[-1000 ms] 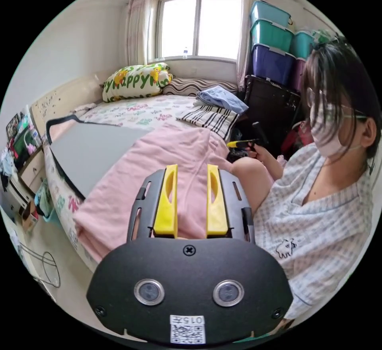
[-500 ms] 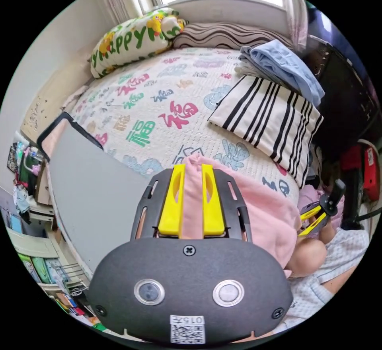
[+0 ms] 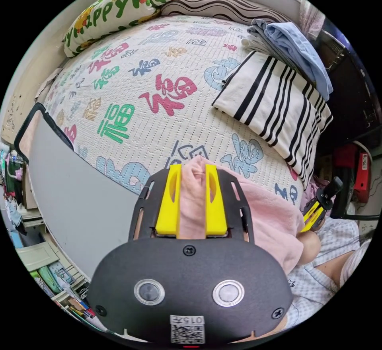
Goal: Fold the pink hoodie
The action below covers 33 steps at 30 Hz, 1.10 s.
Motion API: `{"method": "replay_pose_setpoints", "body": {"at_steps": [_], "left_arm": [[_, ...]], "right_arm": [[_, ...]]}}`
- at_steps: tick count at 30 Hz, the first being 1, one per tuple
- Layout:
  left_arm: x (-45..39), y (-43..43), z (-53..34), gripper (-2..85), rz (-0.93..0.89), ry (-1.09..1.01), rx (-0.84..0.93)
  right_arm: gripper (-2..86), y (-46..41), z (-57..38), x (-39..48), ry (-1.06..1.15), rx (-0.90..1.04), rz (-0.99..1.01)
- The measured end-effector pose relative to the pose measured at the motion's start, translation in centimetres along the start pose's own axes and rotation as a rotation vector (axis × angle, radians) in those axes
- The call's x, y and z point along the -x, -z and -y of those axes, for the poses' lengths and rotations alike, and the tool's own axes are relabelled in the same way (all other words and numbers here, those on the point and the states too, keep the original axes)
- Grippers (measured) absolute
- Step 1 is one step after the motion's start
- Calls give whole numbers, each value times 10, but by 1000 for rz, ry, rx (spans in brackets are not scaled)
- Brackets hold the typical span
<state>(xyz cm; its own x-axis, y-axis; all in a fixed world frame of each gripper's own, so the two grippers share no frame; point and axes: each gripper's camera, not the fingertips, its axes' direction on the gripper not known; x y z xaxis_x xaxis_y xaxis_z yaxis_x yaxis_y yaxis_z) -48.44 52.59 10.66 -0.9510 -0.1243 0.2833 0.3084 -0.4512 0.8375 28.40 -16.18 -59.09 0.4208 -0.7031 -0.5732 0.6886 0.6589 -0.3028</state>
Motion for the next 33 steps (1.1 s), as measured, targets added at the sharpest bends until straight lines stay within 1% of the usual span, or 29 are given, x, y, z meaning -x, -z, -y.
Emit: {"method": "replay_pose_setpoints", "body": {"at_steps": [2,4,6,10,14,15,17,18,20,22,24,26,28,30,32,33], "left_arm": [[4,-5,5,121,-73,-1,48],[6,-9,8,121,-23,4,81],[9,-13,11,113,-39,22,100],[12,-11,4,86,-64,-6,77],[37,-5,-19,62,-171,41,21],[41,-4,-23,59,-174,55,11],[43,2,-35,45,-121,89,-65],[40,3,-37,41,-95,79,-71],[22,3,-42,29,25,24,-70],[15,8,-46,22,79,5,-77],[18,19,-54,17,82,25,-119],[32,43,-73,13,18,72,-241],[46,64,-94,12,-49,110,-350],[58,83,-119,11,-107,123,-445],[73,108,-162,10,-154,111,-547],[78,113,-175,10,-165,108,-571]], "right_arm": [[63,-1,-7,-1,0,-16,29],[61,-3,-12,0,-2,-23,38],[55,-6,-15,1,-4,-17,29],[36,-10,-25,2,-19,-44,35],[26,-13,-37,-2,-50,-58,66],[25,-13,-39,-2,-52,-60,71],[20,-15,-45,0,-47,-63,61],[19,-14,-46,2,-40,-66,51],[15,-10,-51,10,-15,-100,-6],[13,-1,-55,17,0,-155,-43],[11,9,-55,24,19,-195,-77],[9,20,-49,39,66,-219,-153],[8,29,-42,53,107,-248,-185],[8,34,-32,72,170,-260,-180],[9,27,-16,108,287,-224,-169],[9,23,-11,117,318,-204,-160]]}}
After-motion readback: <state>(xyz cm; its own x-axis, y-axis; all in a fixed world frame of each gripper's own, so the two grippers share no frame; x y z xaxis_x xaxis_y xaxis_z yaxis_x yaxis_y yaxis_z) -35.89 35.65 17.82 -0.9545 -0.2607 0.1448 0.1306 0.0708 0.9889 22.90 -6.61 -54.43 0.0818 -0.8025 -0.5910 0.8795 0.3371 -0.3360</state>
